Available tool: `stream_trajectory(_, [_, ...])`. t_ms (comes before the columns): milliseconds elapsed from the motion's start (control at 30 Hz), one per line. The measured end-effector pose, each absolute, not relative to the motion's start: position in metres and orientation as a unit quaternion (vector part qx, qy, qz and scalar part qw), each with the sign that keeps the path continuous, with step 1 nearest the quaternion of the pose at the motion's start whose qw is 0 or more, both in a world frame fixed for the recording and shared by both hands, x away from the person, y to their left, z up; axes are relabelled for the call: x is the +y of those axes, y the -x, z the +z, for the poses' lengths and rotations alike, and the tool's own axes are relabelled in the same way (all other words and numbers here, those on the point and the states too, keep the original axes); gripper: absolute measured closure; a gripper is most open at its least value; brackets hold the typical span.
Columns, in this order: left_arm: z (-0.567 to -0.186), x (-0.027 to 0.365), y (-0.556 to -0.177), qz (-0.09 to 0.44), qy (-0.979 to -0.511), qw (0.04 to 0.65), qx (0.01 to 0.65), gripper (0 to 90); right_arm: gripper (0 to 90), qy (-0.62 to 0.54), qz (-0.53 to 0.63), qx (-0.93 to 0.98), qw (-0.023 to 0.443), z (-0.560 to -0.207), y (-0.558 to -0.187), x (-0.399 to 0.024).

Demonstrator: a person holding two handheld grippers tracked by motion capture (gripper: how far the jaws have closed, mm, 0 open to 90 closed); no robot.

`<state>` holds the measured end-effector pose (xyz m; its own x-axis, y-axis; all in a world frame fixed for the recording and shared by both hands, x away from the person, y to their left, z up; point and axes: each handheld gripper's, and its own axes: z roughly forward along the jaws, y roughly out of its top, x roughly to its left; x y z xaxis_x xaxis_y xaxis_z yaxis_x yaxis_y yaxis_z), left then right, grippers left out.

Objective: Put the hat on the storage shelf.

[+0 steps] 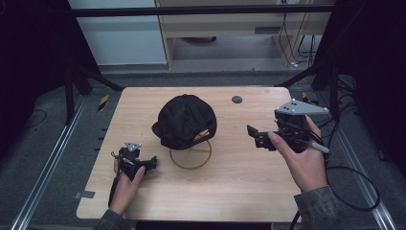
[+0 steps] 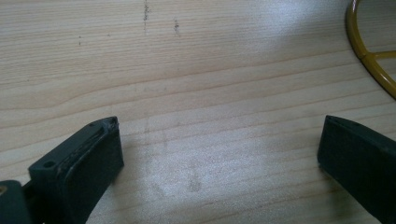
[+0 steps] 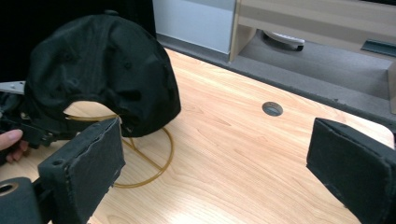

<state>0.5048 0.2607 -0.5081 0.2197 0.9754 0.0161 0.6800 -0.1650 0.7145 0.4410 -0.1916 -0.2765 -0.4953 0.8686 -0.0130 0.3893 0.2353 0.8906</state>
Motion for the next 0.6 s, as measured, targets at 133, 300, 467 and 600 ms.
stream_trajectory(133, [-0.508, 0.261, -0.505, 0.248, -0.723, 0.297, 0.573, 0.0, 3.9, -0.425, 0.449, 0.737, 0.273, -0.283, -0.438, -0.198])
stream_trajectory(300, [-0.508, 0.261, -0.505, 0.247, -0.723, 0.297, 0.573, 0.0, 4.7, -0.436, 0.447, 0.73, 0.279, -0.294, -0.435, -0.205])
stream_trajectory(467, [-0.508, 0.261, -0.505, 0.248, -0.723, 0.297, 0.572, 0.0, 5.4, -0.45, 0.437, 0.727, 0.279, -0.316, -0.433, -0.21])
stream_trajectory(600, [-0.508, 0.261, -0.505, 0.248, -0.723, 0.297, 0.573, 0.0, 6.1, -0.458, 0.43, 0.727, 0.277, -0.331, -0.431, -0.213])
